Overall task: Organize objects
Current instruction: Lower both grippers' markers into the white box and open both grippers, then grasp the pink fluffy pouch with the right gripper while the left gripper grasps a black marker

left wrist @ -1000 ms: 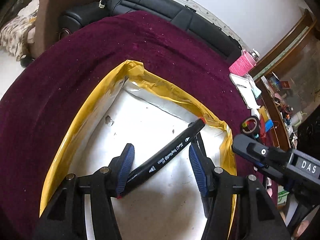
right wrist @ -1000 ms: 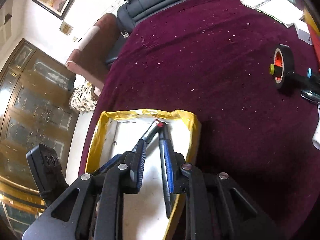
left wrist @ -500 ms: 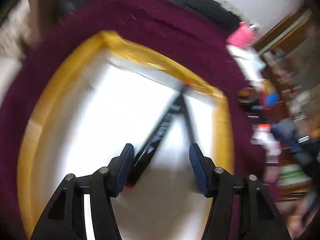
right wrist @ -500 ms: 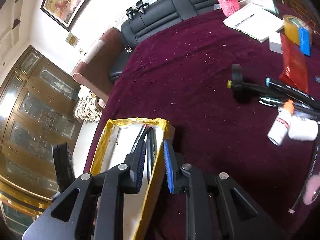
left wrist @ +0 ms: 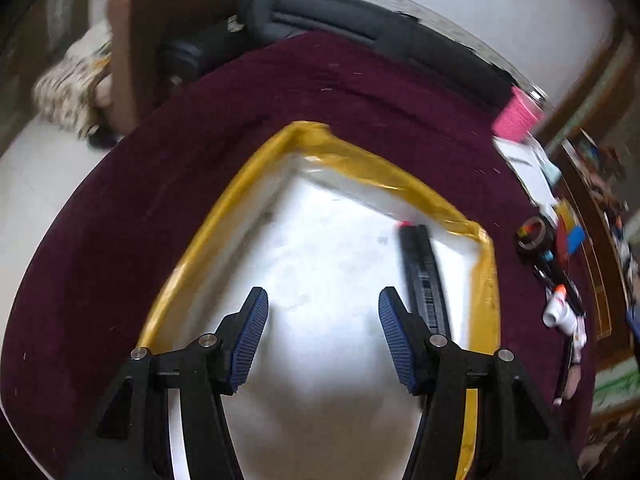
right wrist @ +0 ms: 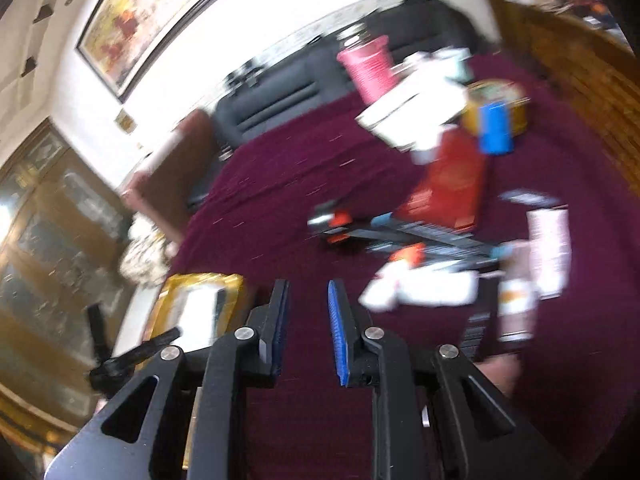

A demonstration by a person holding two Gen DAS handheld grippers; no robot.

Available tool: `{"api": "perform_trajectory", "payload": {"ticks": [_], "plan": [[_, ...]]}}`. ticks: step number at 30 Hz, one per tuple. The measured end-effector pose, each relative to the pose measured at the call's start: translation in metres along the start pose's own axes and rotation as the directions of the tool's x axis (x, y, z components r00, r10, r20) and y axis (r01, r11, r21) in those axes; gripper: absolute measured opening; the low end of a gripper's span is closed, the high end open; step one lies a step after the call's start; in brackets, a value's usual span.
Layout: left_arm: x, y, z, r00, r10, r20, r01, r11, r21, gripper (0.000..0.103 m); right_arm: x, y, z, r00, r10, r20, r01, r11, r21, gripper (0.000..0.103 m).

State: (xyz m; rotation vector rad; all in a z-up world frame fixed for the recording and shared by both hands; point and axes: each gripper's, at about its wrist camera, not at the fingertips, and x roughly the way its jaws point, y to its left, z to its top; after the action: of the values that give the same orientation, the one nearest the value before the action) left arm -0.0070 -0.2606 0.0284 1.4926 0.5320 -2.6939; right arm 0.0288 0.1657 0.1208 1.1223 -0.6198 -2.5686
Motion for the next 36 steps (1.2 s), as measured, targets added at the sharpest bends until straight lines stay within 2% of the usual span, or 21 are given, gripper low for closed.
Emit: {"api": "perform_trajectory", "payload": {"ticks": [1, 4, 6, 9, 10, 11, 13, 15, 17, 21, 26, 30, 33, 35, 36], "plan": [[-0.002, 0.006, -0.001, 1.0, 0.0, 0.009, 0.0, 1.0, -0.004, 0.051, -0.008, -0.013, 0.002, 1.0, -0.024, 0.011, 0.024, 1.0, 0.012, 0.024], [-0.008, 0.005, -0.009, 0.997, 0.062, 0.052, -0.063, 0.998, 0.016, 0.051, -0.026, -0.052, 0.002, 0.996, -0.077, 0.033, 0.075, 0.995, 0.067, 0.032], [-0.008, -0.001, -0.014, 0.993, 0.097, 0.067, -0.1, 0.995, 0.028, 0.051, -0.03, -0.072, 0.0, 0.994, -0.112, 0.019, 0.11, 0.99, 0.083, 0.034], [-0.028, -0.018, -0.014, 0.992, 0.018, 0.122, -0.019, 1.0, 0.013, 0.051, -0.028, -0.093, -0.008, 0.992, -0.123, -0.018, 0.125, 0.987, 0.101, 0.034], [-0.039, -0.03, -0.016, 0.988, -0.018, 0.154, 0.013, 0.999, 0.035, 0.051, -0.026, -0.097, -0.01, 0.992, -0.124, -0.031, 0.127, 0.987, 0.101, 0.034], [-0.049, -0.046, -0.016, 0.982, -0.048, 0.184, 0.035, 0.997, 0.075, 0.052, -0.023, -0.1, -0.014, 0.991, -0.124, -0.051, 0.129, 0.987, 0.095, 0.034], [-0.063, -0.085, -0.017, 0.971, -0.102, 0.215, 0.061, 0.98, 0.189, 0.061, -0.015, -0.104, -0.021, 0.989, -0.124, -0.079, 0.13, 0.988, 0.078, 0.034], [-0.063, -0.123, -0.022, 0.97, -0.155, 0.186, 0.093, 0.948, 0.303, 0.063, -0.006, -0.103, -0.028, 0.987, -0.115, -0.113, 0.121, 0.991, 0.053, 0.034], [-0.051, -0.159, -0.027, 0.971, -0.21, 0.115, 0.152, 0.913, 0.38, 0.063, 0.001, -0.099, -0.038, 0.983, -0.107, -0.148, 0.112, 0.993, 0.028, 0.034], [-0.02, -0.21, -0.048, 0.977, -0.213, 0.005, 0.189, 0.876, 0.444, 0.062, 0.013, -0.097, -0.053, 0.972, -0.113, -0.204, 0.113, 0.993, -0.011, 0.034], [-0.001, -0.261, -0.077, 0.973, -0.217, -0.082, 0.227, 0.818, 0.529, 0.062, 0.02, -0.092, -0.059, 0.97, -0.145, -0.193, 0.136, 0.989, -0.061, 0.034], [0.004, -0.279, -0.09, 0.968, -0.219, -0.123, 0.25, 0.798, 0.548, 0.062, 0.028, -0.088, -0.058, 0.968, -0.179, -0.178, 0.166, 0.982, -0.089, 0.041], [0.005, -0.288, -0.098, 0.968, -0.212, -0.136, 0.251, 0.787, 0.564, 0.062, 0.035, -0.092, -0.06, 0.96, -0.192, -0.202, 0.177, 0.98, -0.093, 0.053], [0.009, -0.293, -0.104, 0.968, -0.205, -0.144, 0.25, 0.781, 0.572, 0.062, 0.033, -0.095, -0.062, 0.966, -0.172, -0.193, 0.157, 0.983, -0.09, 0.053], [0.011, -0.295, -0.105, 0.968, -0.201, -0.147, 0.249, 0.78, 0.573, 0.062, 0.031, -0.097, -0.062, 0.967, -0.16, -0.198, 0.145, 0.986, -0.087, 0.047]]}}
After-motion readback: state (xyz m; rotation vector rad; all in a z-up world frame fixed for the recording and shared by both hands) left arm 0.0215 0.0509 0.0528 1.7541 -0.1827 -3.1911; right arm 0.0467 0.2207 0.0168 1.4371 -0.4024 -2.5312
